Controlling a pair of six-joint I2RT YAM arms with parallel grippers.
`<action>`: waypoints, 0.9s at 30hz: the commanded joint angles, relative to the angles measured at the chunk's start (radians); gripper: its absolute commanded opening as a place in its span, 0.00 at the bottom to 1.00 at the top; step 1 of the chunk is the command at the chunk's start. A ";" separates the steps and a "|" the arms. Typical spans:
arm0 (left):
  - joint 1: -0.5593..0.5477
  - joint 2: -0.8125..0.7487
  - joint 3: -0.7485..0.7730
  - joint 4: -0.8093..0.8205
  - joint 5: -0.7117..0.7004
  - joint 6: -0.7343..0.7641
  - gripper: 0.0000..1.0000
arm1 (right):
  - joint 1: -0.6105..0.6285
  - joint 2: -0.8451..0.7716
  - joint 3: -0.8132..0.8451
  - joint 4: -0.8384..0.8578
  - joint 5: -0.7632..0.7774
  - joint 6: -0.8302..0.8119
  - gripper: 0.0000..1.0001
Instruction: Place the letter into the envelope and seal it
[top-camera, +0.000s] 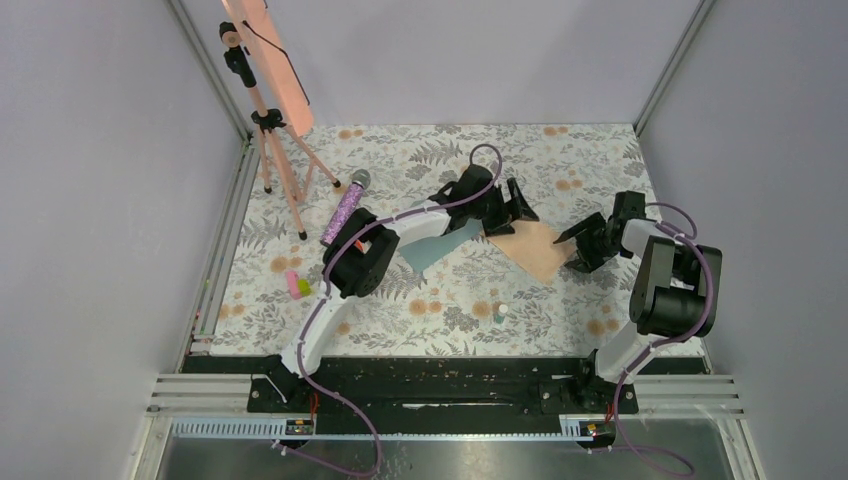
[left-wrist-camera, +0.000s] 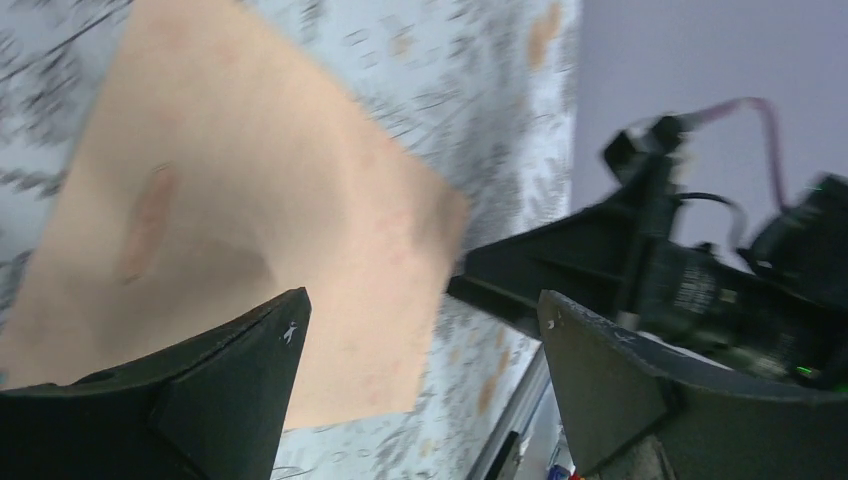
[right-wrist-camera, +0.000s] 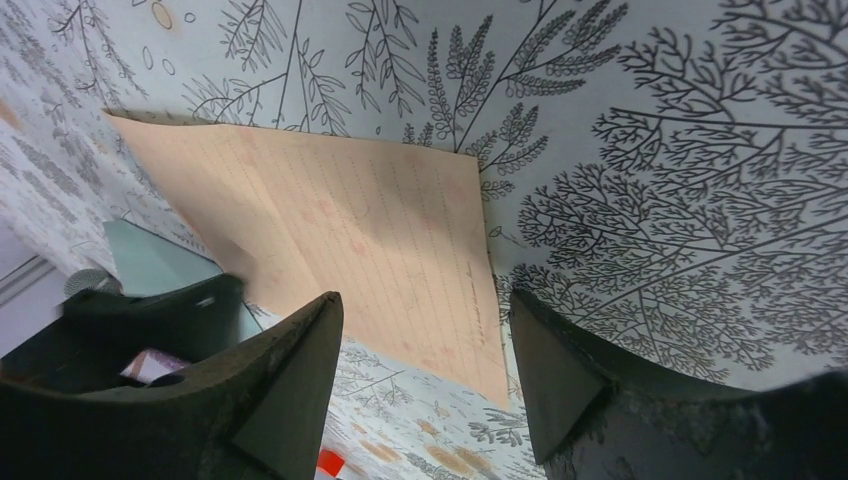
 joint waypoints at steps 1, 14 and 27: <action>0.003 0.014 0.004 -0.050 -0.002 -0.001 0.87 | -0.003 -0.011 -0.041 0.043 -0.020 0.022 0.69; 0.001 0.017 -0.057 -0.096 -0.007 -0.001 0.87 | 0.001 -0.044 -0.109 0.242 -0.191 0.108 0.69; 0.001 0.016 -0.079 -0.108 0.005 0.007 0.87 | 0.024 -0.115 -0.176 0.541 -0.353 0.253 0.69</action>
